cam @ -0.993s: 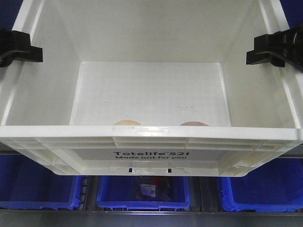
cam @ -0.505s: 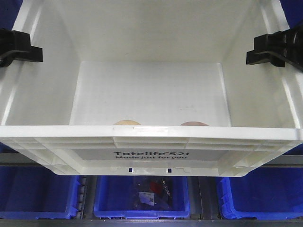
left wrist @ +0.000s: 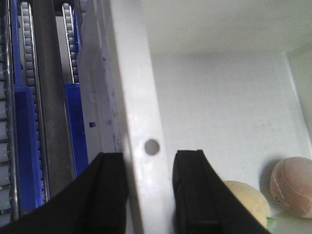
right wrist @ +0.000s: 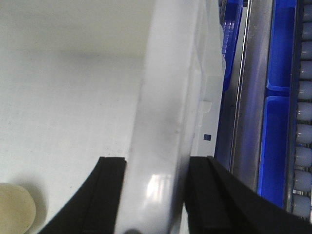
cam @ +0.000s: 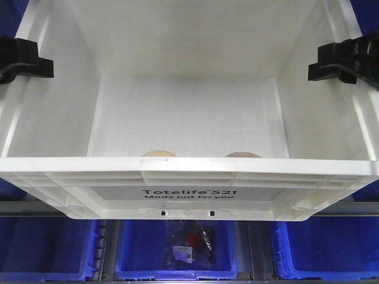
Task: Place moving items into box and shelve
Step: 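Hold the crate raised with both grippers above the shelf rollers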
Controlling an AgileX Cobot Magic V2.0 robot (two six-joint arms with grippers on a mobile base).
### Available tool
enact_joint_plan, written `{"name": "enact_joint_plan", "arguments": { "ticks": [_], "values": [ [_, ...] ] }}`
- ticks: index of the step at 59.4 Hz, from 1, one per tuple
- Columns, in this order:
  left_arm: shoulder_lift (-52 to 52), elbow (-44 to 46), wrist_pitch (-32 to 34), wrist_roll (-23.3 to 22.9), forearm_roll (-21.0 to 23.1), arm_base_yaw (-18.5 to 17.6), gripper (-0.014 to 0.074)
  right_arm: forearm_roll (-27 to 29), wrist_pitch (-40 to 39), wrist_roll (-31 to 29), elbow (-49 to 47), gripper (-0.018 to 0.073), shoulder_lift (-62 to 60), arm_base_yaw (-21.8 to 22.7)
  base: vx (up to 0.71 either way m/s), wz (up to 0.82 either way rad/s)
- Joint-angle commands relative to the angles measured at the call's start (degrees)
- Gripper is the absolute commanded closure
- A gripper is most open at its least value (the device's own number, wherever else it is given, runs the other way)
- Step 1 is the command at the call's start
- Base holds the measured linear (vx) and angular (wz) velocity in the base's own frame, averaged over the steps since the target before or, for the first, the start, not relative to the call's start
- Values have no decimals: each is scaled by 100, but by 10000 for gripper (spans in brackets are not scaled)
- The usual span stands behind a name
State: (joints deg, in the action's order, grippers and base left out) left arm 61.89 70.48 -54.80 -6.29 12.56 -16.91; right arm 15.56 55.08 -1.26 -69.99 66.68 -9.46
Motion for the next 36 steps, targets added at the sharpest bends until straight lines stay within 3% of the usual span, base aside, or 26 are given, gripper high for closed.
{"name": "enact_joint_plan", "arguments": {
  "ticks": [1,36],
  "values": [
    [-165,280,745,91,122,-33,603,133,-741,-103,-220,565,-179,30,3,-1],
    [-165,280,745,91,122,-33,603,133,-741,-103,-220,565,-179,30,2,0]
  ]
}}
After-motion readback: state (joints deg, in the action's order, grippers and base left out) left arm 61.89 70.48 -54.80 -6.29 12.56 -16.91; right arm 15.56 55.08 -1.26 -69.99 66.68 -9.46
